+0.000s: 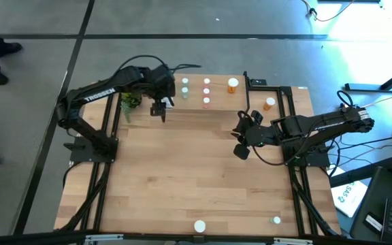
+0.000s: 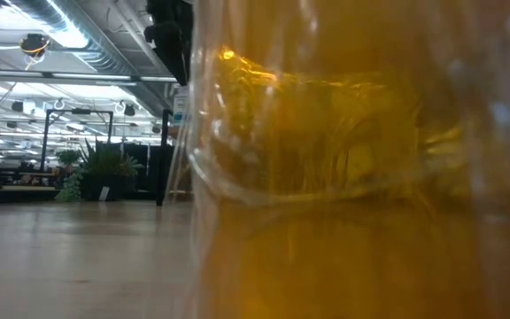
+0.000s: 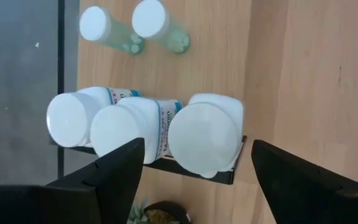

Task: Pick and place medicine bottles onto shelf by color
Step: Put the blue pill bottle on the shelf aligned with the other blue pill bottles

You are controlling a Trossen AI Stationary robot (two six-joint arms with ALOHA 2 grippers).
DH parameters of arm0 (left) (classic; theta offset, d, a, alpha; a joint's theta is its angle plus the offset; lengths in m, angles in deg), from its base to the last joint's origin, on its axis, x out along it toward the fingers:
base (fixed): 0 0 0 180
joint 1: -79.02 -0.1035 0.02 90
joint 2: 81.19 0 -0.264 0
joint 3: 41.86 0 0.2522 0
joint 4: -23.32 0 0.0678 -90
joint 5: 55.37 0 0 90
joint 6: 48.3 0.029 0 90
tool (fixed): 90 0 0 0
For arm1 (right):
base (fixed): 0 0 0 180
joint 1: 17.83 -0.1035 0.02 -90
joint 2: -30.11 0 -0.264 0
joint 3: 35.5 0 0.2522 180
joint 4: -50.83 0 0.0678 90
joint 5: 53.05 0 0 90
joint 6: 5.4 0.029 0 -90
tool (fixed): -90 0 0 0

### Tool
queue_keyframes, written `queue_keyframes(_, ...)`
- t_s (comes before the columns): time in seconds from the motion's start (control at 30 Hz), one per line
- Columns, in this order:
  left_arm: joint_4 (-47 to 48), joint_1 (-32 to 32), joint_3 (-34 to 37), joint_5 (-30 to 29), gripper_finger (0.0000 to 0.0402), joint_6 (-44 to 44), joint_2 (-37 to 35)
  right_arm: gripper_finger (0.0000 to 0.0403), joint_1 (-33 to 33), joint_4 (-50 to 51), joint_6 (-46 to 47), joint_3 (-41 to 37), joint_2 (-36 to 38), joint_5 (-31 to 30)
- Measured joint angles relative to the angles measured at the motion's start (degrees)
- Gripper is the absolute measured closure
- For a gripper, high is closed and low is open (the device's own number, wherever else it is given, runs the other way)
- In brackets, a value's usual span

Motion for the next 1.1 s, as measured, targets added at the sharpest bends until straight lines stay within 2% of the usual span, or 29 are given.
queue_keyframes(0.3,-0.2,2.0,-0.2,-2.9,0.0111,-0.1,-2.1,0.0328,0.0,0.0,0.0,0.0,0.0,0.0)
queue_keyframes(0.47,-0.7,4.5,-2.8,-3.4,0.0111,-0.9,-3.5,0.0328,0.0,-0.1,0.0,0.0,0.0,0.0)
queue_keyframes(0.83,-0.4,15.7,-3.5,-2.4,0.0111,-5.0,-5.5,0.0328,0.0,-0.5,0.0,0.0,0.0,0.3)
queue_keyframes(1.1,0.2,26.4,-3.6,2.0,0.0111,-10.1,-5.7,0.0328,0.0,-0.5,0.0,0.0,0.0,1.0)
